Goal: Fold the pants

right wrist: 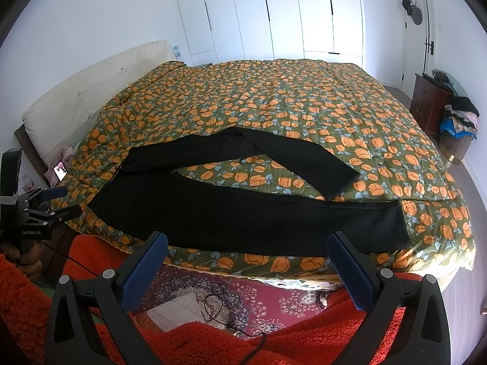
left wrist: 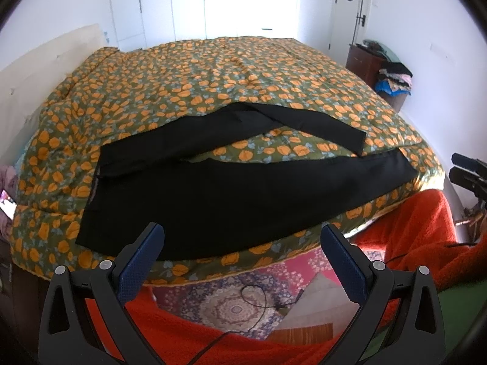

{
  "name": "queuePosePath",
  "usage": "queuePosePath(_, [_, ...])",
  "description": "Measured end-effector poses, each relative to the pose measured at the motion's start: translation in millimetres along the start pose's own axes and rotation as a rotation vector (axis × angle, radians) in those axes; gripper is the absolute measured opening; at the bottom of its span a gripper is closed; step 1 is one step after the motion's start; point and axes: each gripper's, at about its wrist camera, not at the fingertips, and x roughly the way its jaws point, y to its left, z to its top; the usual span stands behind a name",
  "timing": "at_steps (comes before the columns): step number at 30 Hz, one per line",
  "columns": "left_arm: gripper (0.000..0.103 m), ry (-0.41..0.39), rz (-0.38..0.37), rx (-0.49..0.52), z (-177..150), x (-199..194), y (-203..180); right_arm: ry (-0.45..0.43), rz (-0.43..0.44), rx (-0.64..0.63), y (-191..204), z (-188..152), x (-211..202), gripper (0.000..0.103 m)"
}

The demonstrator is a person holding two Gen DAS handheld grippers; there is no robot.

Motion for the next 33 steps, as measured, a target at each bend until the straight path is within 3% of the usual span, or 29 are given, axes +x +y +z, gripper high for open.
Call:
queuePosePath(17, [0.103,-0.037,0.026,0.012,3,-2,0,-0.018,-0.010,-0.038,12,2,-6,0.103])
queuePosePath(24, [0.103,-0.034,0.081,-0.004,3,0,4,-0.017,0.005,-0.026,8,2,-2,0.103])
queuePosePath(33, [0.103,-0.019,0.038,0.014,2,4,-4,-0.011,0.003,0.001,1,-2,-2,0.103])
